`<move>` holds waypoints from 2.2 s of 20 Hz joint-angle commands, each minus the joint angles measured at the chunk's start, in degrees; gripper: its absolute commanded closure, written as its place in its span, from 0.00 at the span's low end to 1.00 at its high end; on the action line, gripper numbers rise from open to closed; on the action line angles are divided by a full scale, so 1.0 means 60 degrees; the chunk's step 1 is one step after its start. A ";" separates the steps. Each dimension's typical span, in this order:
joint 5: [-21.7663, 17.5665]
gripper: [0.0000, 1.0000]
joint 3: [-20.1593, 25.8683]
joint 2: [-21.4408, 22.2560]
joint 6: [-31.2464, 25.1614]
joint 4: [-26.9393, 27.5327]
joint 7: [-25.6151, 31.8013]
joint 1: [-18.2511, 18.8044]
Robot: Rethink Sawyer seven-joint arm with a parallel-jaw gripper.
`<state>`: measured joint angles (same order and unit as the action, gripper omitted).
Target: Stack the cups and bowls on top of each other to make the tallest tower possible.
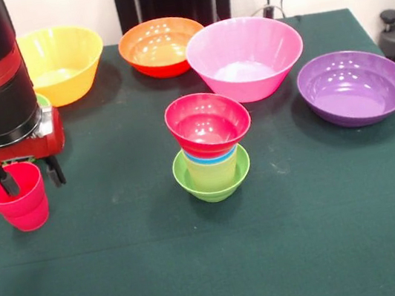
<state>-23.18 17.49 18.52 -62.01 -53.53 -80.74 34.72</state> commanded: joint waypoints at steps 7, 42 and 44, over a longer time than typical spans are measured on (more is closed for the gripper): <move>0.0153 0.00 -0.0132 -0.0293 0.0814 -0.1123 -0.1079 -0.0347; 0.0608 0.00 -0.0511 -0.0425 0.1203 -0.1635 -0.1258 -0.0335; 0.0634 0.00 -0.0490 -0.0435 0.1258 -0.1700 -0.1280 -0.0317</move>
<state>-20.45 13.77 18.61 -59.24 -58.23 -80.74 34.72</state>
